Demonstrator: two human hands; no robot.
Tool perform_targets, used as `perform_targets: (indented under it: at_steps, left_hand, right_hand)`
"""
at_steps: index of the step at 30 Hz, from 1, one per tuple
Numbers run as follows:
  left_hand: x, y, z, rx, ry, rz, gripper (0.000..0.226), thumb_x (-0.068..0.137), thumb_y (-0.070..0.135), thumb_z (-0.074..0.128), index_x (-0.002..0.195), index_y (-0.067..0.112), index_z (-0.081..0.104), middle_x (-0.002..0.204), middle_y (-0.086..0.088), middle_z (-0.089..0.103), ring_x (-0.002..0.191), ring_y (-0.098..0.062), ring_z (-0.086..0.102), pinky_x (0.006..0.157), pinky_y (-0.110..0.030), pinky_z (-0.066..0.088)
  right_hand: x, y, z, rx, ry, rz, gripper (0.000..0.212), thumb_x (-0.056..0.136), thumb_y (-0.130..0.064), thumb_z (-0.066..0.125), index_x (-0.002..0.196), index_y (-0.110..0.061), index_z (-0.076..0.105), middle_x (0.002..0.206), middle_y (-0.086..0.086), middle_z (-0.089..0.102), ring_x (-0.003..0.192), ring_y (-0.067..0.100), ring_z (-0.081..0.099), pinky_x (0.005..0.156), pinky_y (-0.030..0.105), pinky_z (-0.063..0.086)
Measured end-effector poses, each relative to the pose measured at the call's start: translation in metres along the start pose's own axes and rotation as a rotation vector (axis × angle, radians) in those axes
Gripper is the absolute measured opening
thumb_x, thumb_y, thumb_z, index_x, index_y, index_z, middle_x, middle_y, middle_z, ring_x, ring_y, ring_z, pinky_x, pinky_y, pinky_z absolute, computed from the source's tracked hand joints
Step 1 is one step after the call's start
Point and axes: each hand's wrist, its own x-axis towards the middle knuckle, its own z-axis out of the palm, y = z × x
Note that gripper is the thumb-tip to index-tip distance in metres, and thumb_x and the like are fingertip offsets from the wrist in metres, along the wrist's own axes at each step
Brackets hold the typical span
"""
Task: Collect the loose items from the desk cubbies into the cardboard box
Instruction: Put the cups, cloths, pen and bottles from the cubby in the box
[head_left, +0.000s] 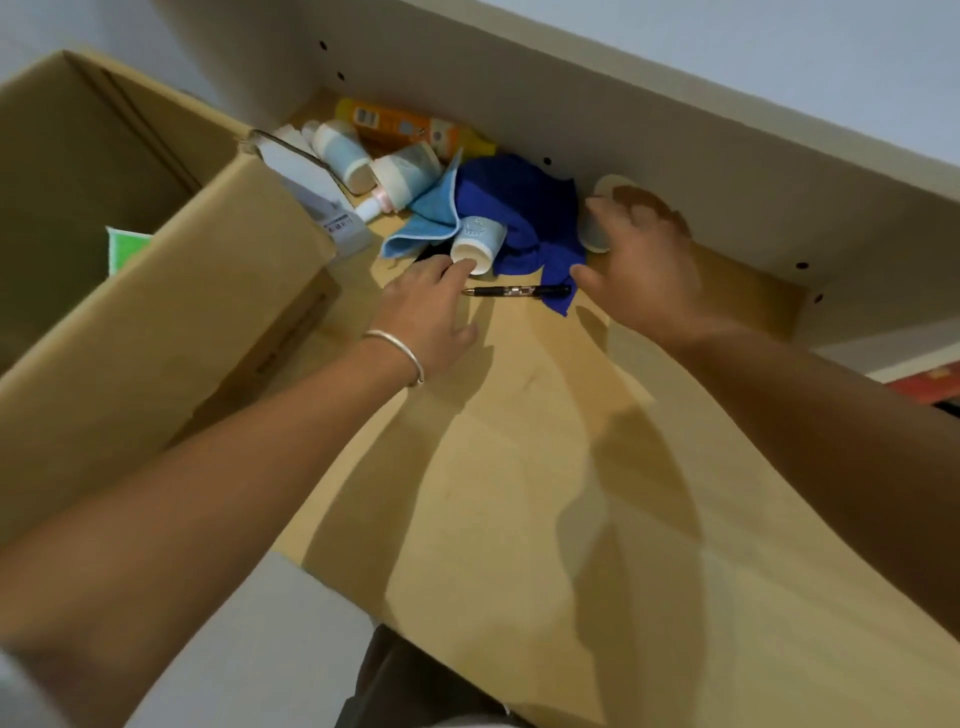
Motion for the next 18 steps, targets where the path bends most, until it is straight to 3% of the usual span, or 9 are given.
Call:
perform_targets:
  at_steps: [5, 10, 15, 18]
  left_hand:
    - [0.039, 0.009, 0.034, -0.084, -0.102, 0.033, 0.062, 0.082, 0.025, 0.062, 0.139, 0.019, 0.038, 0.135, -0.009, 0.046, 0.118, -0.031, 0.045, 0.091, -0.041, 0.043]
    - [0.064, 0.028, 0.054, 0.018, -0.132, 0.042, 0.049, 0.088, 0.021, 0.056, 0.135, 0.020, 0.043, 0.134, -0.009, 0.046, 0.115, -0.033, 0.048, 0.088, -0.043, 0.045]
    - [0.072, 0.028, 0.064, 0.182, -0.041, -0.009, 0.028, 0.093, 0.017, 0.050, 0.120, 0.020, 0.057, 0.121, -0.007, 0.053, 0.107, -0.029, 0.052, 0.076, -0.039, 0.043]
    - [0.067, 0.022, 0.063, 0.217, -0.019, -0.009, 0.021, 0.095, 0.020, 0.051, 0.113, 0.022, 0.062, 0.110, -0.005, 0.056, 0.097, -0.026, 0.056, 0.065, -0.036, 0.040]
  right_hand:
    - [0.023, 0.025, 0.014, 0.018, -0.058, 0.019, 0.071, 0.091, -0.040, 0.056, 0.152, -0.025, 0.022, 0.159, 0.008, 0.014, 0.147, 0.026, 0.006, 0.118, 0.048, 0.008]
    - [0.045, 0.037, 0.029, -0.084, -0.093, 0.023, 0.061, 0.093, -0.039, 0.056, 0.147, -0.023, 0.033, 0.154, 0.010, 0.028, 0.143, 0.030, 0.017, 0.115, 0.049, 0.017]
    - [0.047, 0.039, 0.033, -0.081, -0.054, -0.016, 0.040, 0.091, -0.024, 0.060, 0.130, -0.015, 0.055, 0.134, 0.015, 0.052, 0.125, 0.037, 0.044, 0.105, 0.046, 0.034]
    - [0.045, 0.033, 0.030, -0.052, -0.088, 0.017, 0.026, 0.090, -0.011, 0.051, 0.114, -0.015, 0.061, 0.116, 0.012, 0.057, 0.118, 0.035, 0.047, 0.110, 0.044, 0.027]
